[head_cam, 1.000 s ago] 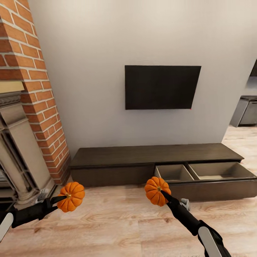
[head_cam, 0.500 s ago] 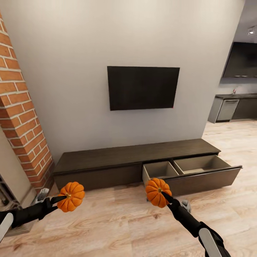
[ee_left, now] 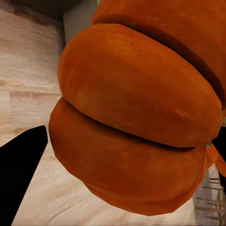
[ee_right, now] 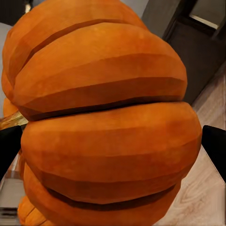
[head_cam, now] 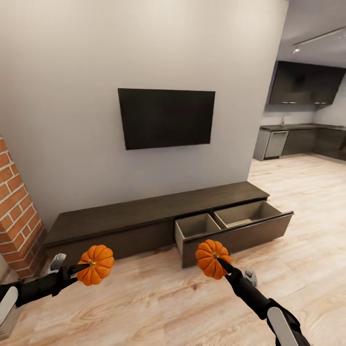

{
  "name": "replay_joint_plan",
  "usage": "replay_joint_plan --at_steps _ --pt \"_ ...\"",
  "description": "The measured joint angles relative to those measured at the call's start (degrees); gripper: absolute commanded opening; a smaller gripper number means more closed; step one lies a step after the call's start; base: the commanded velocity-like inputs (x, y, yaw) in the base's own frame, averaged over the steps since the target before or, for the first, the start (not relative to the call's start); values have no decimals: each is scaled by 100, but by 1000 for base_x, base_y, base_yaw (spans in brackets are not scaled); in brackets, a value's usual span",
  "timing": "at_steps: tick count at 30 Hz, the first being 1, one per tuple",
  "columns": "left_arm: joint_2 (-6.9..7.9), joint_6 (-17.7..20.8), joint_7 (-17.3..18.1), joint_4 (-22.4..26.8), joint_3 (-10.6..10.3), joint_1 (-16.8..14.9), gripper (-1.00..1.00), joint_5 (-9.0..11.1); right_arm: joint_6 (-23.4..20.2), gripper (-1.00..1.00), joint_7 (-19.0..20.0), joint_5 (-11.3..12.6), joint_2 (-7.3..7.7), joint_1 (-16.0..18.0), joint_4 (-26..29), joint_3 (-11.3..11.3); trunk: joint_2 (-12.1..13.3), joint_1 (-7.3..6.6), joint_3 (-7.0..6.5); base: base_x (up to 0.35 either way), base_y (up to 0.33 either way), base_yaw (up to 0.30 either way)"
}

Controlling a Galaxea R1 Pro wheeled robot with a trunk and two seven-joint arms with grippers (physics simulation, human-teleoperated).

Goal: Place each of the two pumpkins and all three candles from the living room inside a cabinet in the living room (use any cabinet), then make sure every cabinet is closed, and position the cauldron so it is next to a table in the living room.

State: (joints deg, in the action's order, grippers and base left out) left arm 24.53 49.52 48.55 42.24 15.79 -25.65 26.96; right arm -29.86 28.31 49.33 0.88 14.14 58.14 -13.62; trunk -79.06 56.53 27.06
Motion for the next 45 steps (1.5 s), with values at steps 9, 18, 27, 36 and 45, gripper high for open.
replay_joint_plan --at_steps 9,18,27,36,45 --pt "0 12 2 1 2 -1 -100 27 -8 -100 7 30 0 1 -8 -12 0 0 42 0 0 -234" --pt "0 22 3 2 3 -1 -100 49 -8 -100 7 31 0 2 -110 -19 0 0 103 0 0 -207" --pt "0 22 3 2 3 -1 -100 49 -7 -100 8 33 0 2 -120 -26 0 0 166 0 0 -206" --pt "0 22 3 2 3 -1 -100 49 34 -100 13 32 0 1 -121 -138 0 0 228 0 0 -206" --pt "0 22 3 2 3 -1 -100 49 266 -100 11 42 0 1 -127 -133 0 0 290 0 0 -206"
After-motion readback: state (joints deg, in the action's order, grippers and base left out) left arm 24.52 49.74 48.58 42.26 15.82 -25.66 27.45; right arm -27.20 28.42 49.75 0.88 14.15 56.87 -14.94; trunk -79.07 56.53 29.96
